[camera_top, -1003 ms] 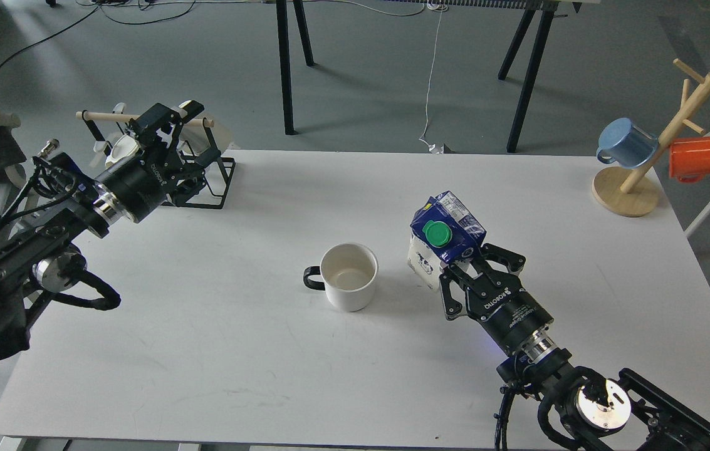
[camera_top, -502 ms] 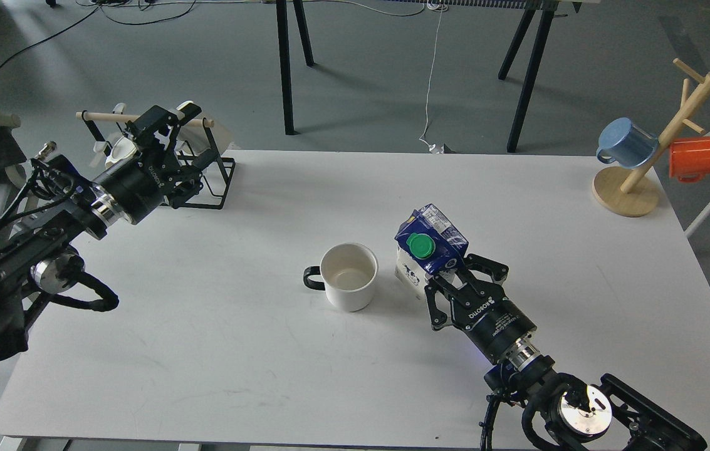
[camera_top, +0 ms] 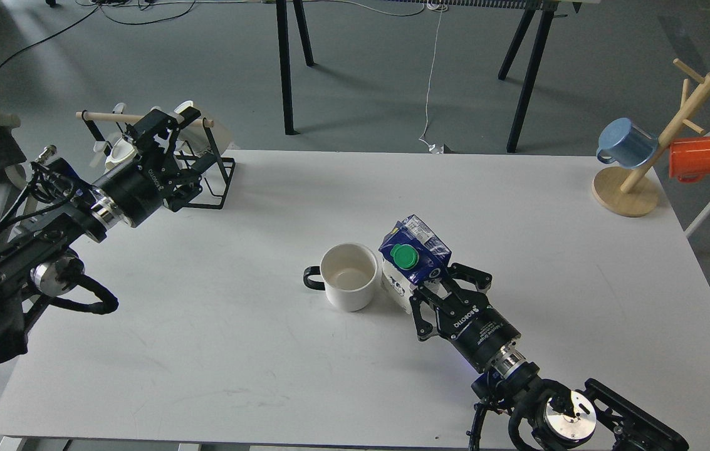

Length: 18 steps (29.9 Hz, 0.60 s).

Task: Place cup and milk with both arms
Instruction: 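Carry the milk carton with the right gripper beside the white mug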

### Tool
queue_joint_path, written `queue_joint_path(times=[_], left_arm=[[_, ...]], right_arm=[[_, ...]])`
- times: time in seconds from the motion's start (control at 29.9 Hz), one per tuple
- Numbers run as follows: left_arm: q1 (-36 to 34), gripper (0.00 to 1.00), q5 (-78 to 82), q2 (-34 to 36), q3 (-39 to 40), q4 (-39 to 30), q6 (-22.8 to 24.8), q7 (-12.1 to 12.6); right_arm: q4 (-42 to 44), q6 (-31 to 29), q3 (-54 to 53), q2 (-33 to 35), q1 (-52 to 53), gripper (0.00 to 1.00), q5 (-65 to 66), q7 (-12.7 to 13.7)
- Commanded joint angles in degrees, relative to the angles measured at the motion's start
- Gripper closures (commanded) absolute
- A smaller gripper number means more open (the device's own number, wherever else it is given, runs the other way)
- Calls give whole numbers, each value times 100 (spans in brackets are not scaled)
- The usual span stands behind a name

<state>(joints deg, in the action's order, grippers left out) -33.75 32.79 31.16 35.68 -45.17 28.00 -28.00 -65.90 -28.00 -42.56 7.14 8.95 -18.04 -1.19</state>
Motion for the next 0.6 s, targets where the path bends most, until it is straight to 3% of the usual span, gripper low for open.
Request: queue_joint_path(times=[0.0,0.4,0.57], left_arm=[[9,6,-1,4,0,17,0,0],[18,6,-9,4,0,114,0,0],[18,6,-9,-5,0,114,0,0]], right_arm=[[7,0,2,-54,2,67,63,5],[-10,0,37,-54,-16,46,72,5],[-72,0,37,-46,-51,18,72,5]])
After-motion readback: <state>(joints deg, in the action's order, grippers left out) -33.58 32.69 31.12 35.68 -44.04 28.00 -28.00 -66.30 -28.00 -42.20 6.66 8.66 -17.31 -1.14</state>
